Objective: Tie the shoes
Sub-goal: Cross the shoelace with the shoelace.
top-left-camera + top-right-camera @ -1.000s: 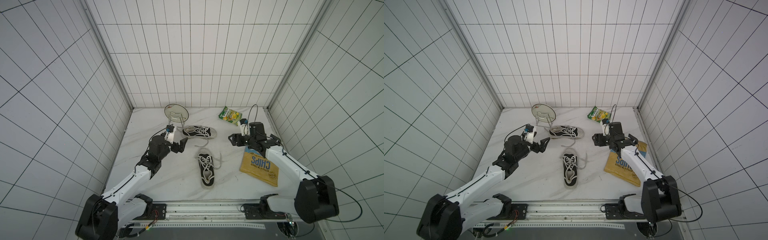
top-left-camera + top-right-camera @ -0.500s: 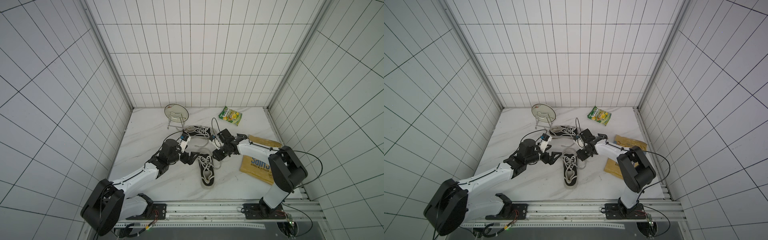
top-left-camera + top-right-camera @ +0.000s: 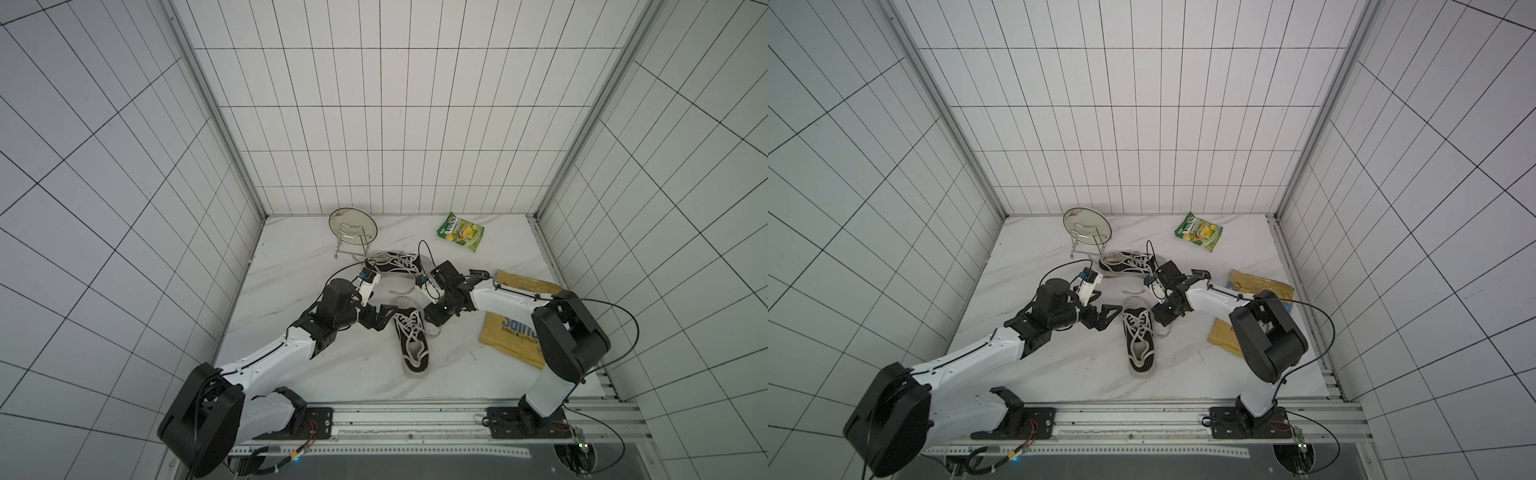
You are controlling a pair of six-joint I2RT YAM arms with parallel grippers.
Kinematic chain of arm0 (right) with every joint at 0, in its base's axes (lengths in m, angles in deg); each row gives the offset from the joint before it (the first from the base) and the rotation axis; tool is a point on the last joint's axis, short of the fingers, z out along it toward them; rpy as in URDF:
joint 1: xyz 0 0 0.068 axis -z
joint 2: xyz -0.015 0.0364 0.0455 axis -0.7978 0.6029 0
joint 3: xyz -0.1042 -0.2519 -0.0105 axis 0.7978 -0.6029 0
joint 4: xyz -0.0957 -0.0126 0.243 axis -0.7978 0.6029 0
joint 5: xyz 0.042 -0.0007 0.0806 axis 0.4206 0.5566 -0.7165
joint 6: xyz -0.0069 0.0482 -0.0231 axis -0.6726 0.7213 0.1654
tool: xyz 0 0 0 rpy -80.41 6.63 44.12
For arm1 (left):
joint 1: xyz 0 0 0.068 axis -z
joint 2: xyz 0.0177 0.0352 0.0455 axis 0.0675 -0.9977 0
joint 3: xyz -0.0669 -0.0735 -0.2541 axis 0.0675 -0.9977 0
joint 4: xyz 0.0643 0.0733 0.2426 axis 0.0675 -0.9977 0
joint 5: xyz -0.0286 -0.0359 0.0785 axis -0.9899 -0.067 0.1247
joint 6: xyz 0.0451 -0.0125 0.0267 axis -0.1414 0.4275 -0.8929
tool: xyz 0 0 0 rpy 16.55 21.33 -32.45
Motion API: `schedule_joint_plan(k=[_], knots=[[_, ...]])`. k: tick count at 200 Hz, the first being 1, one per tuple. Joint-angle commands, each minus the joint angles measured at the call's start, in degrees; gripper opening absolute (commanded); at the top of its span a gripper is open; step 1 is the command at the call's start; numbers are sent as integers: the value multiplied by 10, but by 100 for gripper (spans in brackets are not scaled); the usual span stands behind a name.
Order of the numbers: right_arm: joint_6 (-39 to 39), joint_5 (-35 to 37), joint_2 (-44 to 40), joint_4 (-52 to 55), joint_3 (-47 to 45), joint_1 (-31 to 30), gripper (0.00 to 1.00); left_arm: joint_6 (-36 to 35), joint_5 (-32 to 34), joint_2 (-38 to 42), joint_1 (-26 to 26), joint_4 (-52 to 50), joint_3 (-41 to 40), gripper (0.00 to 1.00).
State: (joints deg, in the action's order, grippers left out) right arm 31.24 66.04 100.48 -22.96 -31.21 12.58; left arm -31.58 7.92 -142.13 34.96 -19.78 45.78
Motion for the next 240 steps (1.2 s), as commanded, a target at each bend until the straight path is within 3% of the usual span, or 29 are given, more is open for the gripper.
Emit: schedule_joint_plan(k=[1,28,109,121,135,152,183,240], knots=[[-4,9,-26,26,-7,-9,57,-1,4,8,3,-1,2,98],[-10,4,-38,30,-8,-12,56,-1,4,9,3,-2,3,98],[-4,43,35,38,30,-22,41,-1,3,16,3,-7,2,98],[1,52,49,38,39,-21,34,-1,4,16,3,-7,2,98],[9,68,56,36,45,-21,14,0,5,18,3,-9,4,98],[12,81,35,34,51,-20,0,6,13,23,3,-17,10,98],[3,86,-38,65,88,-20,0,5,11,20,0,-23,30,98],[-32,61,-115,126,171,-19,0,-10,-119,-88,-26,-47,120,98]])
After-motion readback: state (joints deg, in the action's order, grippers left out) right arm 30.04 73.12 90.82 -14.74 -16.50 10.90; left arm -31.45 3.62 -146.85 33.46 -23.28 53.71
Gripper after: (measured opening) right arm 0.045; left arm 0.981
